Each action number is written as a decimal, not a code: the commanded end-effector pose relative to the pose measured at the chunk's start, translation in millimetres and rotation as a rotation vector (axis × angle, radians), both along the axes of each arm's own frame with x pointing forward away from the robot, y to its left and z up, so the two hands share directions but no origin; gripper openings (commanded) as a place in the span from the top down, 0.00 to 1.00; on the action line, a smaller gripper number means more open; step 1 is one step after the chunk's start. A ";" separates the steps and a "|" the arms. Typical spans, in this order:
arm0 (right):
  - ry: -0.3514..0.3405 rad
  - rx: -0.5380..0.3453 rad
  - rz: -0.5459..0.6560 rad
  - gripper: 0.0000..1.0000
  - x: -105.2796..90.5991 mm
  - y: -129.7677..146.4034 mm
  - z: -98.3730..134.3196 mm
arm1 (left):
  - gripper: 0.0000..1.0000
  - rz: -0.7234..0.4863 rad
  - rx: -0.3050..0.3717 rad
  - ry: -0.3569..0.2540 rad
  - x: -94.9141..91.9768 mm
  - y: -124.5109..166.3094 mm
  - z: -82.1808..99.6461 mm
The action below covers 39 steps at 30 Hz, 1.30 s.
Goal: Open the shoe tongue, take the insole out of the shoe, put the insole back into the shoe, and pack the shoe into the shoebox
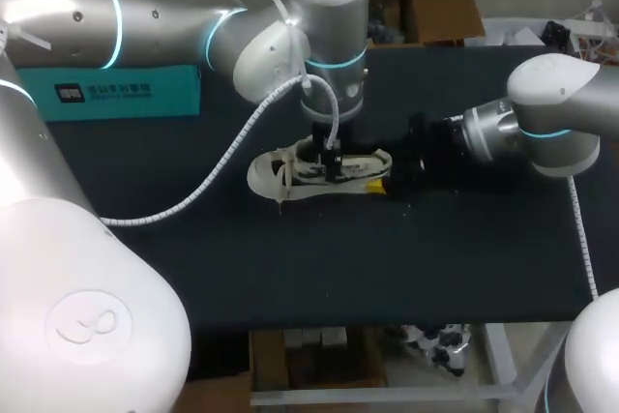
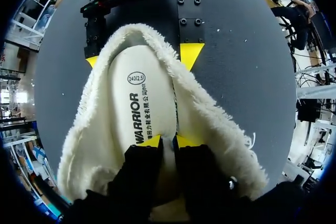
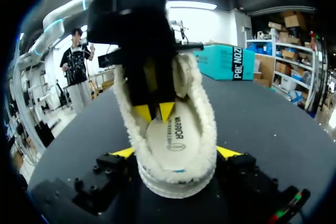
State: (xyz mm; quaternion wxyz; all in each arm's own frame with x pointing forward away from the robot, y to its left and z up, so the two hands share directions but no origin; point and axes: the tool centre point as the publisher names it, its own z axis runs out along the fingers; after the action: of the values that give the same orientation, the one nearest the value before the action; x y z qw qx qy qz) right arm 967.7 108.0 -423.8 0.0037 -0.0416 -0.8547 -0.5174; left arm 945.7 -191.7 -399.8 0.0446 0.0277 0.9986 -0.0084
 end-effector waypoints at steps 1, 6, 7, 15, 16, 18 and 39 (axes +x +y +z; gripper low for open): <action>0.002 0.004 0.004 1.00 2.7 -0.3 -3.9 | 0.82 0.002 0.017 -0.093 4.9 -7.5 -79.6; 0.002 0.004 0.004 1.00 2.7 -0.3 -3.9 | 0.75 0.008 0.027 -0.133 24.4 -7.5 -97.4; 0.002 0.004 0.004 1.00 2.7 -0.3 -3.9 | 0.74 0.007 0.028 -0.133 29.0 -7.2 -100.1; 0.002 0.004 0.004 1.00 2.7 -0.3 -3.9 | 0.75 0.003 0.035 -0.166 65.9 -6.6 -114.2; 0.002 0.004 0.004 1.00 2.7 -0.3 -3.9 | 0.75 0.001 0.037 -0.174 69.7 -6.7 -115.1; 0.002 0.004 0.004 1.00 2.7 -0.3 -3.9 | 0.74 0.002 0.043 -0.183 76.1 -7.2 -118.0; 0.002 0.004 0.004 1.00 2.7 -0.3 -3.9 | 1.00 -0.069 -0.108 -0.169 50.8 -18.2 -23.8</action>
State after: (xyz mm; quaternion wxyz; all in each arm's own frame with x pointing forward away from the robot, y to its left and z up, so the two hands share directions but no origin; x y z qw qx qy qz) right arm 974.0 103.8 -423.0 0.0030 -0.0434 -0.8547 -0.5172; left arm 979.4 -203.4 -394.3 0.1393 0.0528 0.9884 -0.0306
